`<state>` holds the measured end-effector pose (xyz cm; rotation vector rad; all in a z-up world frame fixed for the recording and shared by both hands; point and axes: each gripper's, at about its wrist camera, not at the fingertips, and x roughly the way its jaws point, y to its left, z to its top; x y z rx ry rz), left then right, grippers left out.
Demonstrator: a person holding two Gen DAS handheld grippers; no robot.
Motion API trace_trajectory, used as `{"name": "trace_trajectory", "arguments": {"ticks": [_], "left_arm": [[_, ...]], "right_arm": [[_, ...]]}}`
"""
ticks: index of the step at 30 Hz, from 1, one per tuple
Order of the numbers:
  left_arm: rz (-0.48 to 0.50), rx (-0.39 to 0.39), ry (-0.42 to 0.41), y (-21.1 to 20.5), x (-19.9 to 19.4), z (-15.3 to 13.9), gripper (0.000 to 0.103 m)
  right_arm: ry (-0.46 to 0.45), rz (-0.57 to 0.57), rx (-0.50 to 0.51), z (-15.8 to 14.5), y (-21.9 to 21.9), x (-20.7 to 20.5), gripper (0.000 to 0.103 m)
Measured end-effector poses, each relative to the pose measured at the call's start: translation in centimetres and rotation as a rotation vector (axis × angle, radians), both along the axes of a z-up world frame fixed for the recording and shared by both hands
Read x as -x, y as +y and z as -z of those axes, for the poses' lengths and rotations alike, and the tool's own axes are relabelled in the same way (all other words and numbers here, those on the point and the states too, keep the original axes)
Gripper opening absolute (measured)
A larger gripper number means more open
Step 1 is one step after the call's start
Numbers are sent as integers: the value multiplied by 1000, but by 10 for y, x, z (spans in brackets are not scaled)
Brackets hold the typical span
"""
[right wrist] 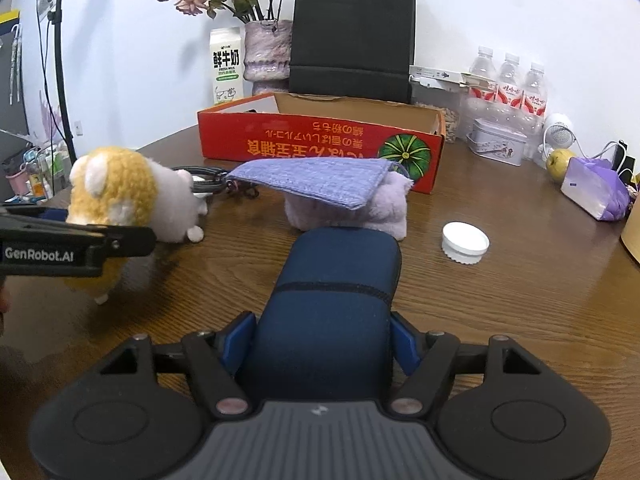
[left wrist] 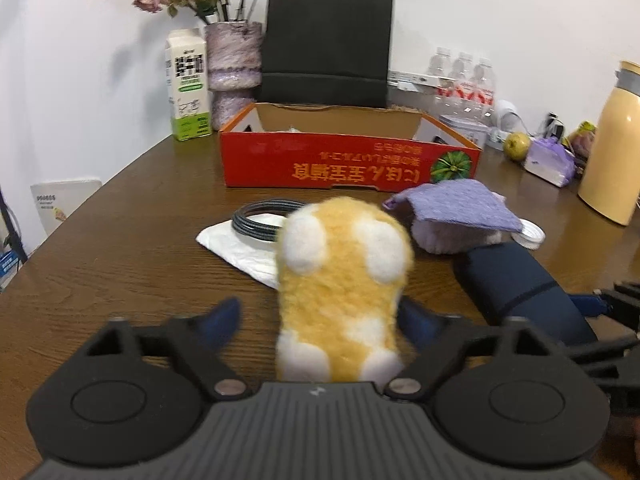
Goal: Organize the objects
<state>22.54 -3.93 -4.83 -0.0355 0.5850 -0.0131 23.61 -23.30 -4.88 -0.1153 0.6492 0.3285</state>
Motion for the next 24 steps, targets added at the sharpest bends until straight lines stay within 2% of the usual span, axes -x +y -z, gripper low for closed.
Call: {"name": "trace_trajectory", "arguments": {"ticks": [2, 4, 5, 6, 10, 12, 16, 24], "left_arm": [[-10, 0, -3, 1, -4, 1, 88], [-6, 13, 4, 1, -7, 3, 76], [0, 19, 6, 1, -7, 4, 60], [11, 27, 7, 1, -7, 5, 48], [13, 12, -24, 0, -2, 9, 47], [14, 6, -30, -1, -1, 10, 47], [13, 7, -32, -1, 0, 10, 47], [16, -8, -34, 4, 8, 5, 47]], "right_arm": [[5, 9, -6, 0, 3, -1, 71], [7, 15, -7, 0, 6, -3, 72], [6, 19, -6, 0, 8, -3, 72], [5, 24, -5, 1, 10, -3, 72], [5, 36, -2, 1, 15, -6, 72], [6, 38, -11, 1, 15, -6, 69], [-8, 43, -14, 0, 16, -3, 64], [-15, 42, -33, -2, 16, 4, 63]]}}
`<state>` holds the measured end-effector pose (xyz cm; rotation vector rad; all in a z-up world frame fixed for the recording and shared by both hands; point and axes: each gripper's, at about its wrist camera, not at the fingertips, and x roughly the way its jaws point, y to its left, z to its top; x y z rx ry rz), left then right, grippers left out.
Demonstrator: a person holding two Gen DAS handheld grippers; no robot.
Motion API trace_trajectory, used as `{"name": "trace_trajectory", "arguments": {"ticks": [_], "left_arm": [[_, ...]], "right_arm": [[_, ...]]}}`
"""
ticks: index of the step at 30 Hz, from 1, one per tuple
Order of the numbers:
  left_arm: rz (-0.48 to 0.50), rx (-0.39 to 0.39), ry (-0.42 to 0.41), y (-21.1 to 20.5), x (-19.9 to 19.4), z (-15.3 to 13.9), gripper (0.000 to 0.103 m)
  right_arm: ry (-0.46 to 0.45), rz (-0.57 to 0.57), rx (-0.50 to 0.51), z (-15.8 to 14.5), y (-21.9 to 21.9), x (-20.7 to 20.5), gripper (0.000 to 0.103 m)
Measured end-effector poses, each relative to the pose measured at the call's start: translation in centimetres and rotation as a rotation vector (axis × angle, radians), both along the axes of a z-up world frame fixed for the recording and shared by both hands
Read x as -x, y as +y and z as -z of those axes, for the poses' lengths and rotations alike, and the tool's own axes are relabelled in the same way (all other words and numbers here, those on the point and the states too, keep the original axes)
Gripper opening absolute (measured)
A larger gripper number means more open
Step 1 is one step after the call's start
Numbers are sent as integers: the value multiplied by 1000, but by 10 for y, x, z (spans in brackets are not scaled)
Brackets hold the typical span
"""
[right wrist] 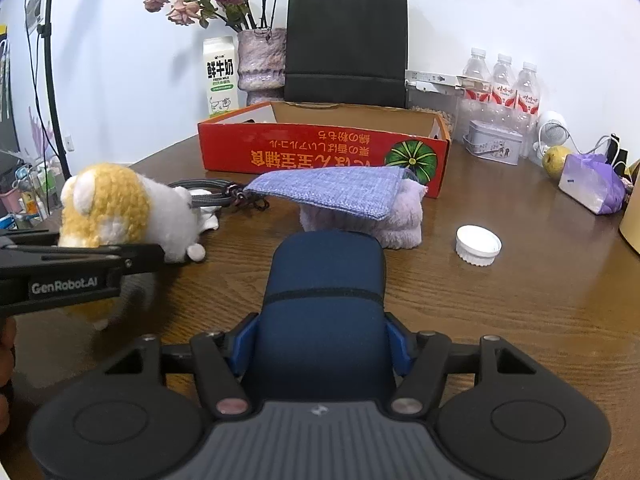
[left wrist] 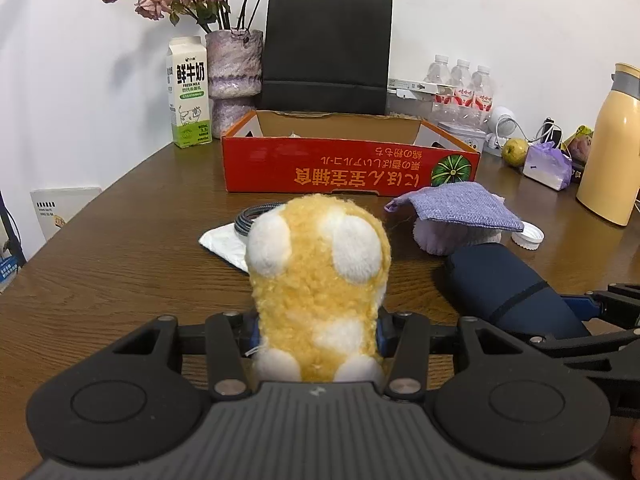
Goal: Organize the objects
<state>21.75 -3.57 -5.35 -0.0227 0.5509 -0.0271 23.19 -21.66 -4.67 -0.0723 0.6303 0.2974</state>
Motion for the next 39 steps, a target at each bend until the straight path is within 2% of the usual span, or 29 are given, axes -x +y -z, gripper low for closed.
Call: {"name": "trace_trajectory", "arguments": {"ticks": [8, 21, 39], "left_arm": [[-16, 3, -20, 11, 14, -11, 47], [-35, 32, -77, 22, 32, -39, 48], [-74, 35, -136, 28, 2, -77, 48]], "right_arm": [[5, -8, -56, -3, -3, 16, 61], [-82, -46, -73, -37, 5, 39, 61], [-180, -46, -96, -78, 14, 9, 61]]}}
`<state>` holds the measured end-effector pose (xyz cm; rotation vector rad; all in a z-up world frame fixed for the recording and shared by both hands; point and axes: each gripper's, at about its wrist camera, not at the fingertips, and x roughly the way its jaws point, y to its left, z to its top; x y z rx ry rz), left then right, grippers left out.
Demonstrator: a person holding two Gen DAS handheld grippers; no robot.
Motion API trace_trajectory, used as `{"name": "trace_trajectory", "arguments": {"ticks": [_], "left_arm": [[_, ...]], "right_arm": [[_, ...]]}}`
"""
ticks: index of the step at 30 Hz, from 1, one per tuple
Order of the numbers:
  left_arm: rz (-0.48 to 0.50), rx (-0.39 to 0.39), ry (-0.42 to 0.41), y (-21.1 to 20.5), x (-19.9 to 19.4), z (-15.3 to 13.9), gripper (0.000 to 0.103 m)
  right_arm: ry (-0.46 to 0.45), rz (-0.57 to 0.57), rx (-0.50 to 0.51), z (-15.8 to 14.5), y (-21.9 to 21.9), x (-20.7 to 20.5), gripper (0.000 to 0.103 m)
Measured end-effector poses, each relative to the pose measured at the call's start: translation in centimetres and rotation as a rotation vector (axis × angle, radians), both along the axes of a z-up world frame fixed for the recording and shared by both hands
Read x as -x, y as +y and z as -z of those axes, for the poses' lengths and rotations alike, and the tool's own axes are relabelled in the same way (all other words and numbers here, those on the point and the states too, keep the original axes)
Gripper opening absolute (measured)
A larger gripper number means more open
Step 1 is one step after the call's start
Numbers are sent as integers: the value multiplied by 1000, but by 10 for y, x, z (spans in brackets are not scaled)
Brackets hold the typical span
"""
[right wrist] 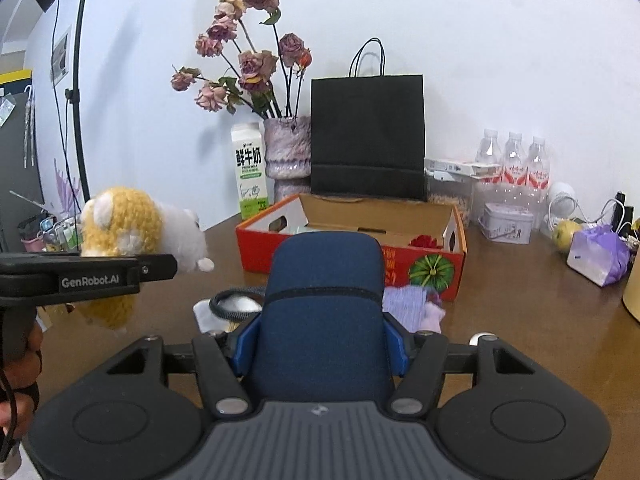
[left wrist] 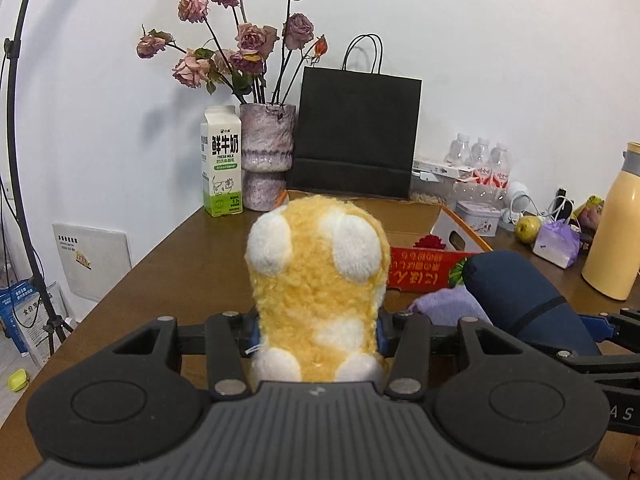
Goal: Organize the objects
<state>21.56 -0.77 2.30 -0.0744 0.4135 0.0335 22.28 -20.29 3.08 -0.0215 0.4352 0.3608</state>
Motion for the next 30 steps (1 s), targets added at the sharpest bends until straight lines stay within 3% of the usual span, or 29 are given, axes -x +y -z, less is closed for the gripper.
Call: {"name": "trace_trajectory", "arguments": {"ticks": [30], "left_arm": [[-25, 10, -10, -12, -133, -17, 48]], "right_arm": [[-50, 6, -24, -19, 21, -131, 61]]}}
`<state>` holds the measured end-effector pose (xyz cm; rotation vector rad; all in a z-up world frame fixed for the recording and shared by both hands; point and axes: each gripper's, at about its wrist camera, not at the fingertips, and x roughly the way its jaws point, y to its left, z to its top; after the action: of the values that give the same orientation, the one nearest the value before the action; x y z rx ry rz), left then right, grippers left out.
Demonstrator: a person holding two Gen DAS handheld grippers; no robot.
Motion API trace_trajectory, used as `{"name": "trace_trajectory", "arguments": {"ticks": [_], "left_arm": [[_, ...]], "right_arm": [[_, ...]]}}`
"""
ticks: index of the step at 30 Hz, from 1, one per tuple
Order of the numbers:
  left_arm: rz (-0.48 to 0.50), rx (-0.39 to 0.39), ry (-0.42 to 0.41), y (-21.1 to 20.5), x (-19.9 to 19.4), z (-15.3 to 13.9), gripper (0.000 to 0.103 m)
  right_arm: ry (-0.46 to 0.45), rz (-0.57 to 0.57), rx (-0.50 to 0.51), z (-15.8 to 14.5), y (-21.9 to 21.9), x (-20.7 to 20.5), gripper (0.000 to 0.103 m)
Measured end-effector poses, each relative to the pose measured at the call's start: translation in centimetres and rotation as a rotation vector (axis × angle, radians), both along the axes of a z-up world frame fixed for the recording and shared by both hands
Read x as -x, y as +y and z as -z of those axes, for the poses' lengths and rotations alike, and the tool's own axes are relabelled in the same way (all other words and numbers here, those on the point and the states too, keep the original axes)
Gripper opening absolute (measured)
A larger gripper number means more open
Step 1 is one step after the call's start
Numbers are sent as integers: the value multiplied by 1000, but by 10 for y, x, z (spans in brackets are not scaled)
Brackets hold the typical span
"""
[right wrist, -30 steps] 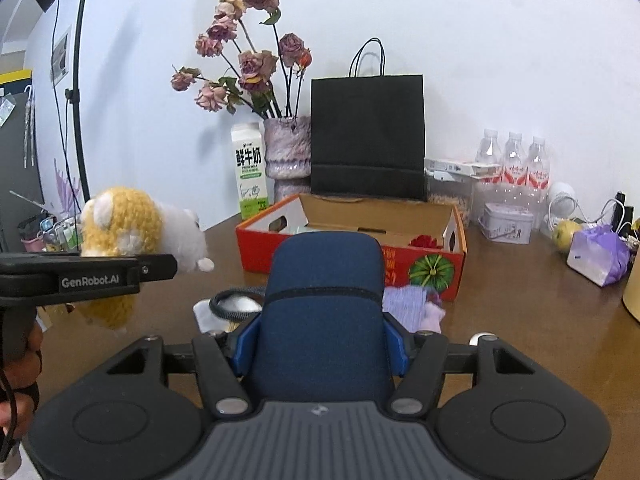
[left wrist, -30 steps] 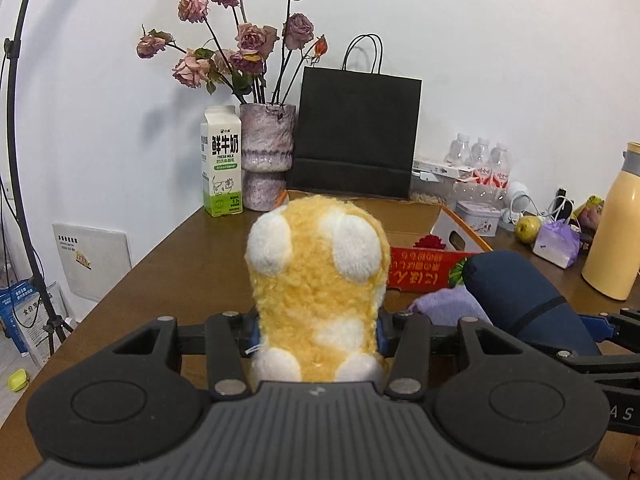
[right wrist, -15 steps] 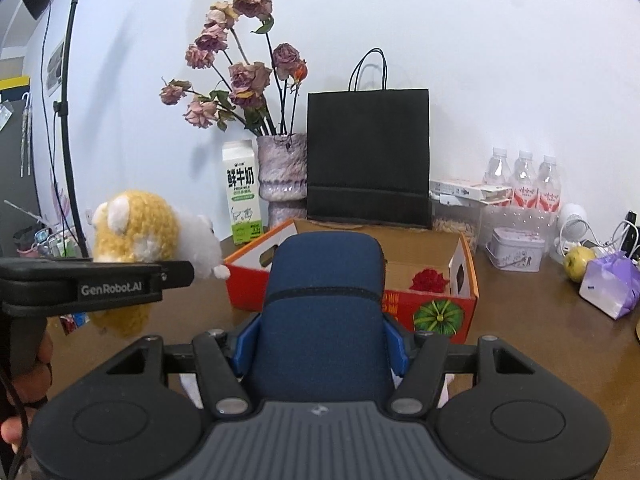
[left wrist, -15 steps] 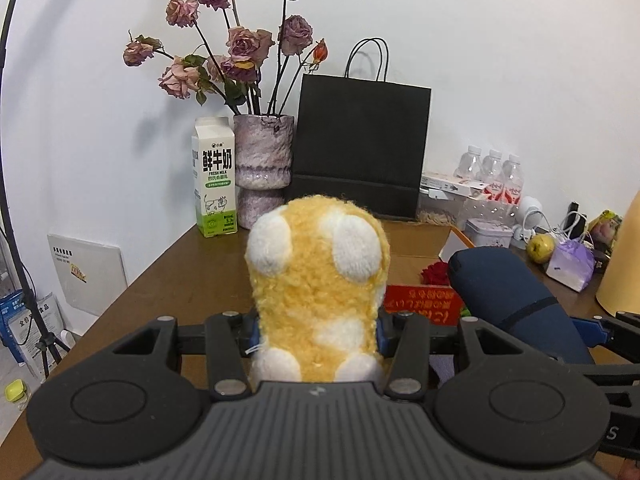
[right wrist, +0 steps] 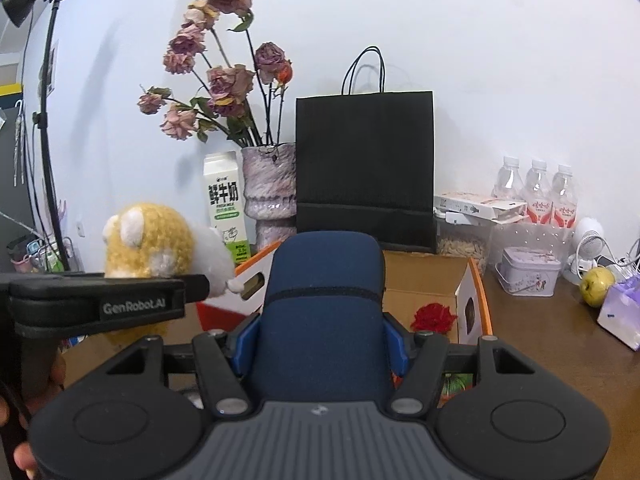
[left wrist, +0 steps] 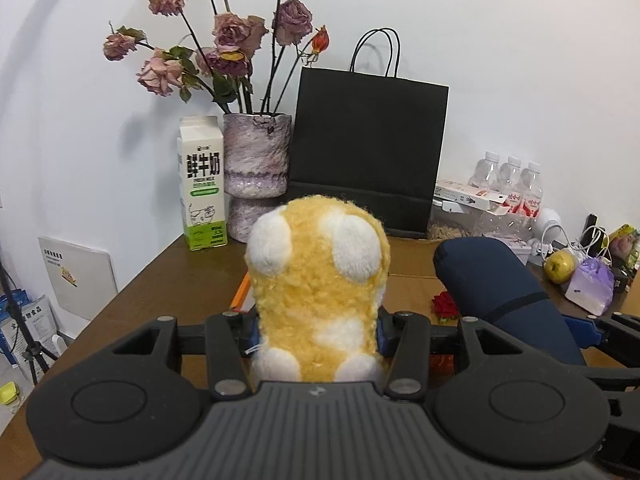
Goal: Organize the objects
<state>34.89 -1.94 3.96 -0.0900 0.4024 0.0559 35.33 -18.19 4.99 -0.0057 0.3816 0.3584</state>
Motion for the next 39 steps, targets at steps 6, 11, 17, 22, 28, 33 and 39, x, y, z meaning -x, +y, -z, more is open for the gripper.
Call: {"name": "trace_trajectory", "arguments": {"ticks": [6, 11, 17, 22, 28, 33, 39], "left_arm": [[-12, 15, -17, -5, -31, -2, 48], [-23, 41, -22, -8, -54, -2, 48], [-31, 46, -14, -12, -84, -1, 48], [-35, 47, 1, -14, -107, 1, 48], [-43, 41, 17, -15, -131, 5, 48], [-51, 37, 41, -16, -148, 13, 48], [-56, 23, 65, -14, -161, 21, 48]], "right_arm": [[-15, 25, -4, -3, -1, -32, 61], [-12, 41, -12, -3, -3, -58, 61], [-14, 52, -4, -3, -2, -83, 61], [-4, 61, -2, -2, -2, -104, 61], [17, 79, 5, 3, -5, -131, 61], [52, 91, 6, 12, -8, -151, 61], [99, 113, 9, 25, -14, -166, 61]]}}
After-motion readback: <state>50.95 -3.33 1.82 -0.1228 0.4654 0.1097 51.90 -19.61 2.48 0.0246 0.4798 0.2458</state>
